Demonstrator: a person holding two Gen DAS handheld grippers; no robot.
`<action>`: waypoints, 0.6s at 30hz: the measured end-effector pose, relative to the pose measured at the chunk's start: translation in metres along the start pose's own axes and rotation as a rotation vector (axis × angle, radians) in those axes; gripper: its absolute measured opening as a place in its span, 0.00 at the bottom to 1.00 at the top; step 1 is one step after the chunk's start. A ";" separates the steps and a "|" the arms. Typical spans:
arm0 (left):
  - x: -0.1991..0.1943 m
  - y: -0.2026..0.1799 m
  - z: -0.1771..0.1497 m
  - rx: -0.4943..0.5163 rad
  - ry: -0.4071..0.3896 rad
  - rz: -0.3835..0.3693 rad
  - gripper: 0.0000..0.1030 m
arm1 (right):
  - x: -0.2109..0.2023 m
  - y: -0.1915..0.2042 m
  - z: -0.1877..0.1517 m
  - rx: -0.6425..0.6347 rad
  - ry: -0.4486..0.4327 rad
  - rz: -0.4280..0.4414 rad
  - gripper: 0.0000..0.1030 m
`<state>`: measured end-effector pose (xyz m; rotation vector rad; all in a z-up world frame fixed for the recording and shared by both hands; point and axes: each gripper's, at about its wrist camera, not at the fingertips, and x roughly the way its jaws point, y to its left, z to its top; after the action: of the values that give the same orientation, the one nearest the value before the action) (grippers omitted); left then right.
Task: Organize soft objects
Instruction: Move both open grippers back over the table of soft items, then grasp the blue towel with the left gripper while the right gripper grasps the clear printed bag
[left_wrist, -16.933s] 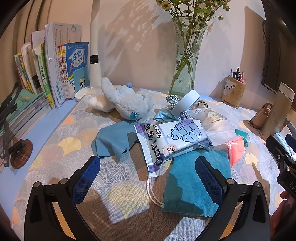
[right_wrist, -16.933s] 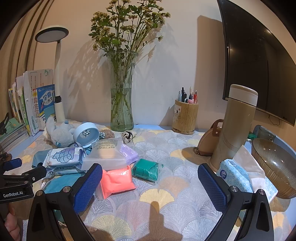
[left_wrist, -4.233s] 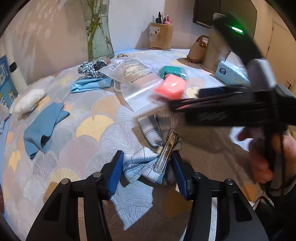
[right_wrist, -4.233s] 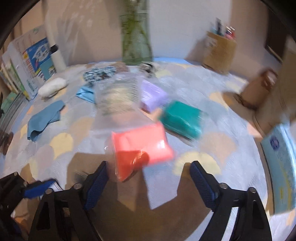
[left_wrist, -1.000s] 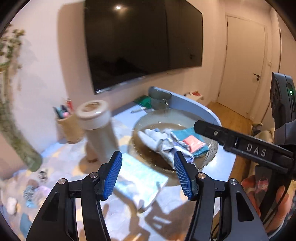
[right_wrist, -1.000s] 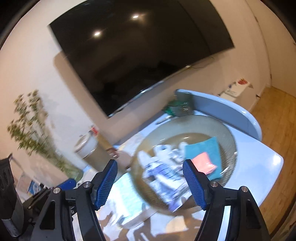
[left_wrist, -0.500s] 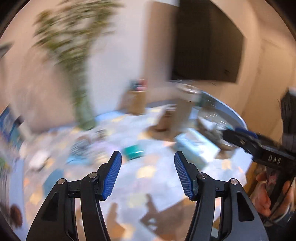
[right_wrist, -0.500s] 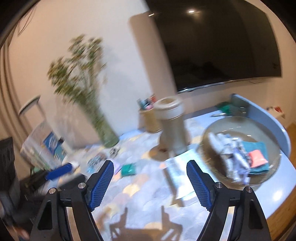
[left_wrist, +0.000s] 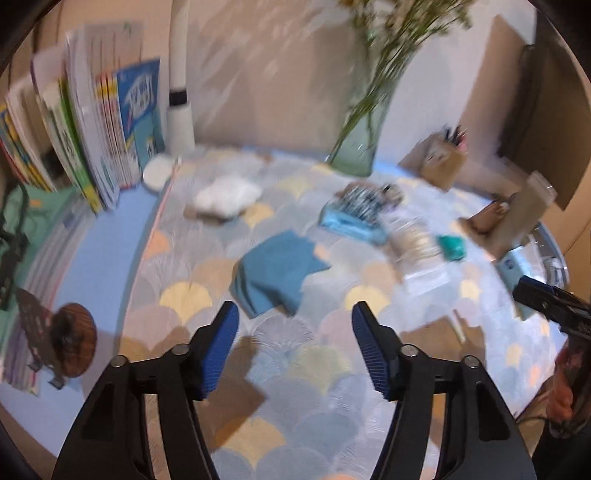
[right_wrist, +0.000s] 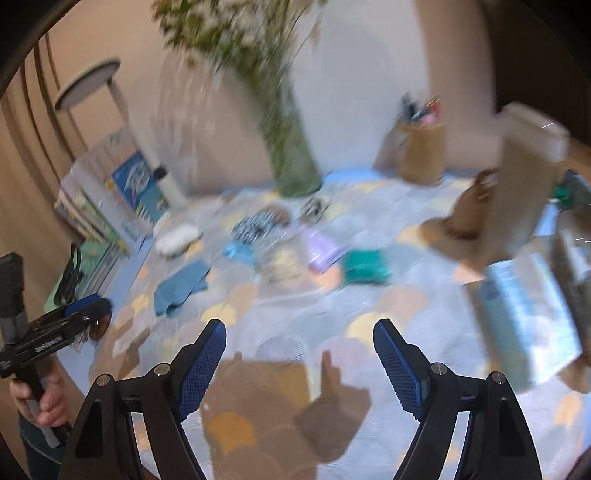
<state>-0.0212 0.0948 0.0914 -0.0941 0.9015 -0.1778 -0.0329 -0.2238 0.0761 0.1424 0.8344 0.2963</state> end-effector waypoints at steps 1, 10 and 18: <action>0.014 0.002 0.002 -0.007 0.019 0.007 0.64 | 0.010 0.004 -0.002 -0.002 0.026 0.016 0.78; 0.100 0.002 0.017 0.005 0.092 0.041 0.65 | 0.056 0.018 0.007 -0.077 0.094 -0.004 0.78; 0.109 -0.004 0.014 0.052 0.017 0.109 0.63 | 0.114 0.007 0.044 -0.034 0.097 -0.026 0.78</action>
<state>0.0557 0.0702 0.0165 0.0047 0.9163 -0.1007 0.0709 -0.1817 0.0262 0.0857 0.9260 0.2946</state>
